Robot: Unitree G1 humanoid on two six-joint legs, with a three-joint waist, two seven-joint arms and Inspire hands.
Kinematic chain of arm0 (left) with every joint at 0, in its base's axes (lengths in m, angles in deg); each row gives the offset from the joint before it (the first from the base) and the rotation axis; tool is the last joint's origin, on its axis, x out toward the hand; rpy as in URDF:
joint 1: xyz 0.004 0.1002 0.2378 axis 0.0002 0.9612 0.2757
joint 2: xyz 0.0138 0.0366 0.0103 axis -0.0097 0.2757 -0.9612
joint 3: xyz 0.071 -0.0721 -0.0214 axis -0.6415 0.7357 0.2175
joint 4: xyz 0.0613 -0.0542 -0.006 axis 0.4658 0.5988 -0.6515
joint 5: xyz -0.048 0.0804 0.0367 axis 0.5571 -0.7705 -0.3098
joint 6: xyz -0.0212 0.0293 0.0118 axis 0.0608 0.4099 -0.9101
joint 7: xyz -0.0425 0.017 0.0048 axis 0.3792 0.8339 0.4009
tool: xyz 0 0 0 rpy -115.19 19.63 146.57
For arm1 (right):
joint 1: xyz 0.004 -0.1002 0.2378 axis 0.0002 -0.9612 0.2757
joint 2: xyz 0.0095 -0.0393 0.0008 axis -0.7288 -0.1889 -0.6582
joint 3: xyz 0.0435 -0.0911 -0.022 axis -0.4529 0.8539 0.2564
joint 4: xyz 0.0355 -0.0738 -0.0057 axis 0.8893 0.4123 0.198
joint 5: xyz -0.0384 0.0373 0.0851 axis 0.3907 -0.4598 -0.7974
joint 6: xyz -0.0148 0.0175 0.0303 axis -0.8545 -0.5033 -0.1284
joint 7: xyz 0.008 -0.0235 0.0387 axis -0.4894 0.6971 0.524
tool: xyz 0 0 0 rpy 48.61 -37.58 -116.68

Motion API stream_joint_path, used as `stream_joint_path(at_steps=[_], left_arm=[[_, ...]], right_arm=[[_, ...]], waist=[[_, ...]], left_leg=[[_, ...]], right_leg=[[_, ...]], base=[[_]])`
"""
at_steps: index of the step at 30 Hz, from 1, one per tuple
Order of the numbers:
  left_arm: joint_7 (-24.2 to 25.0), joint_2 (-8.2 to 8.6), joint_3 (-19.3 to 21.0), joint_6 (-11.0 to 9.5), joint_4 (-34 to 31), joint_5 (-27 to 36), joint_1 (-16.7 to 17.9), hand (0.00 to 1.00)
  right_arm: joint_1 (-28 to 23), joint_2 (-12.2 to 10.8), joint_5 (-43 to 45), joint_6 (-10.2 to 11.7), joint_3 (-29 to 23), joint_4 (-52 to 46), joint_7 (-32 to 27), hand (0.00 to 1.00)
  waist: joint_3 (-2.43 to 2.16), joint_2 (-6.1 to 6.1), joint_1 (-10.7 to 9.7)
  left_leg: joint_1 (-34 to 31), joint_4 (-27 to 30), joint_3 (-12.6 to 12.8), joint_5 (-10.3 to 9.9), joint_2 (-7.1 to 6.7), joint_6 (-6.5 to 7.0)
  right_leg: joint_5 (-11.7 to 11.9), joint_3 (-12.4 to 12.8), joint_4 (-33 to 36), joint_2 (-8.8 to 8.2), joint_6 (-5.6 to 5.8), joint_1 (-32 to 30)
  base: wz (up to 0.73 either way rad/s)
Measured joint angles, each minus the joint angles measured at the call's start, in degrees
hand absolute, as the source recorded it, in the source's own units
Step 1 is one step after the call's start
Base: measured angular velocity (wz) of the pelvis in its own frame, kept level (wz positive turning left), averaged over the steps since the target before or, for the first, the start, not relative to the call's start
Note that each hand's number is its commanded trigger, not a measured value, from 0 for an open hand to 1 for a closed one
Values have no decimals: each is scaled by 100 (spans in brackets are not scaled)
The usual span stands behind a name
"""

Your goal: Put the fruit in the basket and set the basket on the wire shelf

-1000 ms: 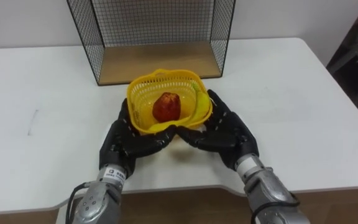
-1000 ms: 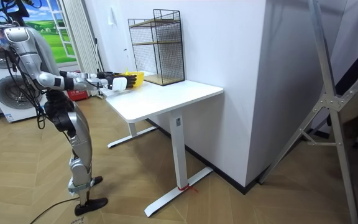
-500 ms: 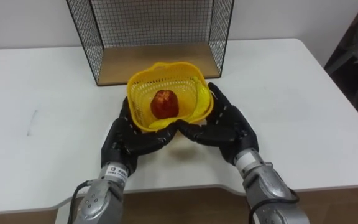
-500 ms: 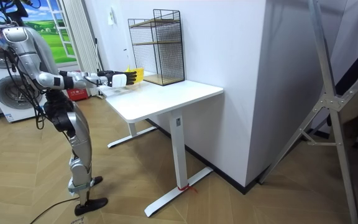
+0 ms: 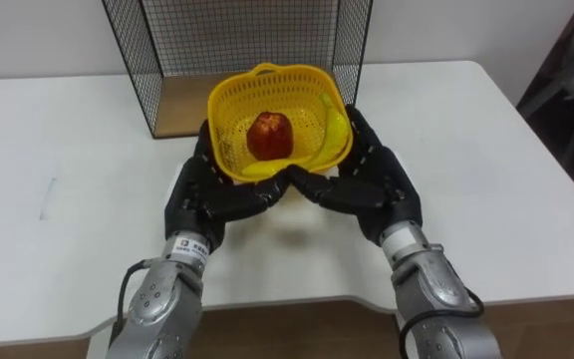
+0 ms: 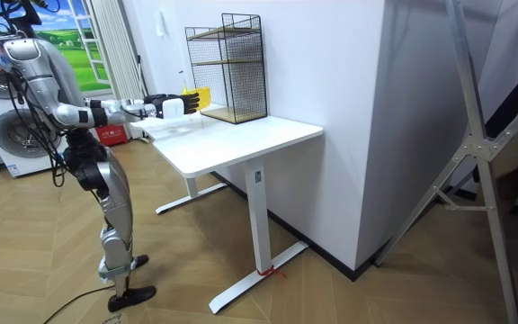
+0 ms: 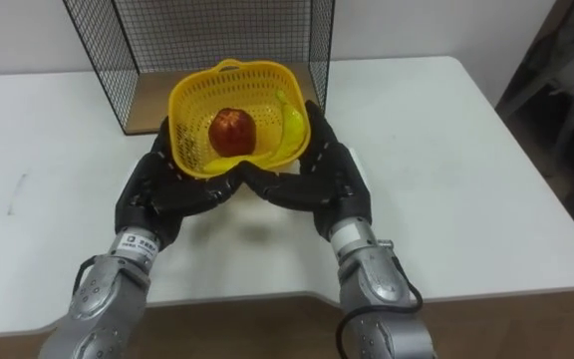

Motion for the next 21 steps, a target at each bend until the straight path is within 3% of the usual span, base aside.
stream_joint_path(at_steps=[10, 13, 16, 19, 21], left_arm=[[1, -11, 15, -115, -81, -17, 0, 0], [1, -20, 29, -136, -91, -5, 0, 0], [1, -95, 41, -151, -86, -53, 9, 0], [1, -89, 18, -150, -86, -56, 13, 0], [1, -94, 49, -149, -83, -54, 45, 0]], right_arm=[[-3, 12, -244, 52, 42, -9, 62, 0], [-2, 14, -369, 128, 79, 40, 127, 0], [-11, 8, -448, 129, 114, 103, 185, 0], [-24, 37, -471, 129, 112, 125, 195, 0], [-23, 26, -472, 128, 115, 229, 292, 0]], waist=[[11, -25, 72], [32, -58, 133], [27, -98, 238], [12, -108, 278], [19, -70, 337]], left_leg=[[-4, 229, 65, -58, 100, -45], [-123, 684, 70, -286, 226, -100], [-564, 1750, 48, -728, 474, -270], [-1053, 2739, 36, -729, 671, -306], [-1377, 3520, -69, -484, 820, -326]], right_leg=[[-13, 35, 225, 58, -11, -24], [-199, 24, 517, 128, -122, -85], [-715, 22, 1410, 269, -297, -529], [-970, 22, 1786, 354, -393, -708], [-1068, 69, 1982, 472, -522, -703]], base=[[-2], [-6], [-7], [4], [-16]])
